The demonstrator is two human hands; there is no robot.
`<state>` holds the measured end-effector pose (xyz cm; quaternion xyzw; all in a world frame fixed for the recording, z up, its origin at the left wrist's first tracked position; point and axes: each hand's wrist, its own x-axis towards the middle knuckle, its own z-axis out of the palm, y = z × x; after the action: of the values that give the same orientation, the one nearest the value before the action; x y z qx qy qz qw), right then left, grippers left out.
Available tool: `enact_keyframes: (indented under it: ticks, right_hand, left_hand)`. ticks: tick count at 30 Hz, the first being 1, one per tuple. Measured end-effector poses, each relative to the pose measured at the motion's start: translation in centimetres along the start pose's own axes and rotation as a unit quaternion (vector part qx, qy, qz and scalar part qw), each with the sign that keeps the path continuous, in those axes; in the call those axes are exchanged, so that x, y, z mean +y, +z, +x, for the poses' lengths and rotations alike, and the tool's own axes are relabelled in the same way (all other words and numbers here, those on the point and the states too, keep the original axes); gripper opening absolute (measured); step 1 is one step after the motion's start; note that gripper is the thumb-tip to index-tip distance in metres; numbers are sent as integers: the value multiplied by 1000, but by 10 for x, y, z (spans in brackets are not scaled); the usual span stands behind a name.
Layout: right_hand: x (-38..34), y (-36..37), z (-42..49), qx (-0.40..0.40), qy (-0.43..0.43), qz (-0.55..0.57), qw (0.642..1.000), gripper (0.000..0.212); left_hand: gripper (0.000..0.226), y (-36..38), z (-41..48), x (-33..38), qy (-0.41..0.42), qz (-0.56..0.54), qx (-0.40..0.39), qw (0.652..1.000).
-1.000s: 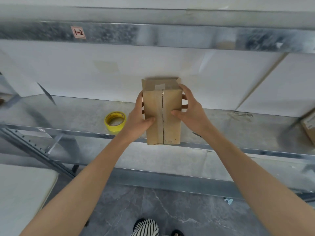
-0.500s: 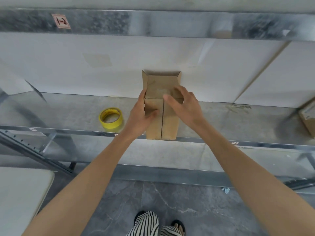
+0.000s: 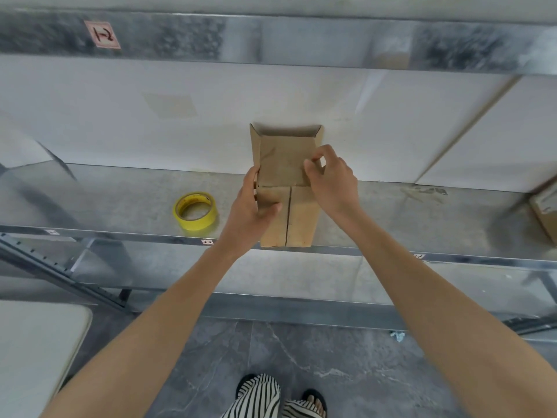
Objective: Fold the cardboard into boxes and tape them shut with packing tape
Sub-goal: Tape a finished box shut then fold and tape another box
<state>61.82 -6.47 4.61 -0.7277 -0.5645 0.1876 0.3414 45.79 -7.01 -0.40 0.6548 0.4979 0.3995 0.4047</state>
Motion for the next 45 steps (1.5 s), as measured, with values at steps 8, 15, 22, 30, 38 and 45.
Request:
enact_keyframes:
  ticks: [8, 15, 22, 30, 38, 45]
  right_hand:
    - [0, 4, -9, -39, -37, -52, 997, 45]
    - [-13, 5, 0, -29, -79, -90, 992, 41]
    - [-26, 5, -5, -24, -120, -51, 991, 36]
    - [-39, 12, -8, -31, -135, -50, 989, 33]
    - [-64, 17, -15, -86, -189, 6, 978, 42]
    - [-80, 26, -23, -136, -177, 74, 972, 48]
  left_hand:
    - [74, -5, 6, -10, 7, 8, -10, 1000]
    - [90, -25, 5, -26, -23, 101, -41, 994]
    - [54, -73, 19, -68, -136, 286, -34, 948]
    - [33, -102, 19, -116, -88, 498, -61, 861]
    - [19, -107, 18, -42, 58, 385, -2, 921]
    - [12, -107, 4, 23, 178, 332, 43, 925]
